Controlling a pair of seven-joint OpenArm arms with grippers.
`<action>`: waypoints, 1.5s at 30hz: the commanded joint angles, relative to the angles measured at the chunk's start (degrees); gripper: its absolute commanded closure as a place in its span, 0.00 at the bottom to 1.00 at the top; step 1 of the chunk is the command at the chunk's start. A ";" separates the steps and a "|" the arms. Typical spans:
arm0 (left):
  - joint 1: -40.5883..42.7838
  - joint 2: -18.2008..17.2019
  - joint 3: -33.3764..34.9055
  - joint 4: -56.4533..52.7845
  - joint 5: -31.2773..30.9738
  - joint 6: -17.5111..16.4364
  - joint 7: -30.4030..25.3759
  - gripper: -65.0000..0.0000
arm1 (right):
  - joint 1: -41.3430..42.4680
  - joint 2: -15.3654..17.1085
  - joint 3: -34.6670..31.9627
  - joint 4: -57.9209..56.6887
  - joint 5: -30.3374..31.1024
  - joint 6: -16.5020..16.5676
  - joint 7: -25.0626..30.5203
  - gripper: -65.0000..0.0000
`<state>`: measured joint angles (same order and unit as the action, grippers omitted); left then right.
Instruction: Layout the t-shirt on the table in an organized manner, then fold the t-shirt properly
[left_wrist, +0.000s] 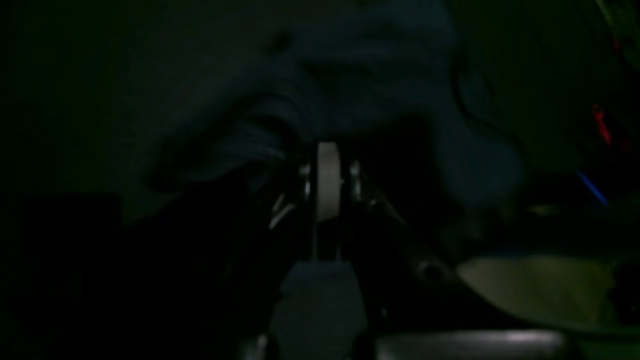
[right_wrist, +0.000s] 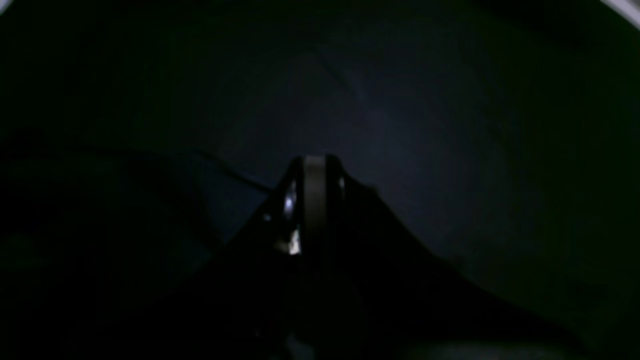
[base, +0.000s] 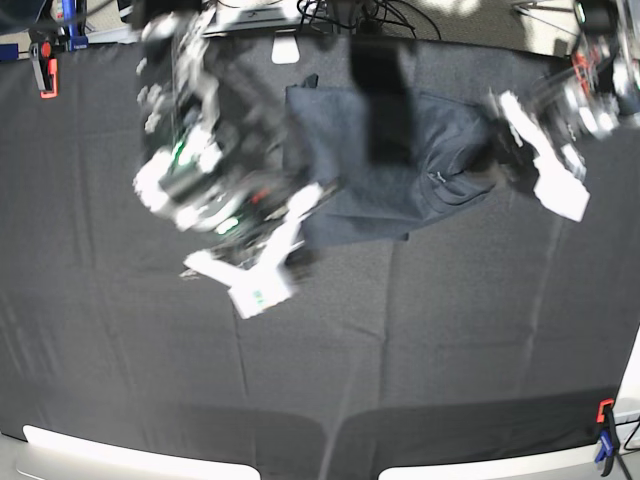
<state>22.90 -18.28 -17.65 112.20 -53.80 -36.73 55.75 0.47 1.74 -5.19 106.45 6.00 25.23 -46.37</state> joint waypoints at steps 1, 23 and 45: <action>1.22 -0.63 -0.31 2.40 -1.90 -0.68 -0.33 1.00 | 2.49 0.61 -0.07 -1.49 0.61 -0.20 1.42 1.00; 1.60 1.36 18.01 -13.25 13.97 -0.15 -6.56 1.00 | 12.59 2.71 -8.28 -27.19 0.17 5.88 -3.58 1.00; -15.30 3.02 13.84 -23.74 29.99 5.51 -20.52 1.00 | -8.31 6.75 -8.22 -9.60 6.47 9.46 -2.64 1.00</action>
<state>8.34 -14.94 -3.57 87.59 -22.94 -31.24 37.04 -7.97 8.56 -13.17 96.31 11.70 32.80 -48.34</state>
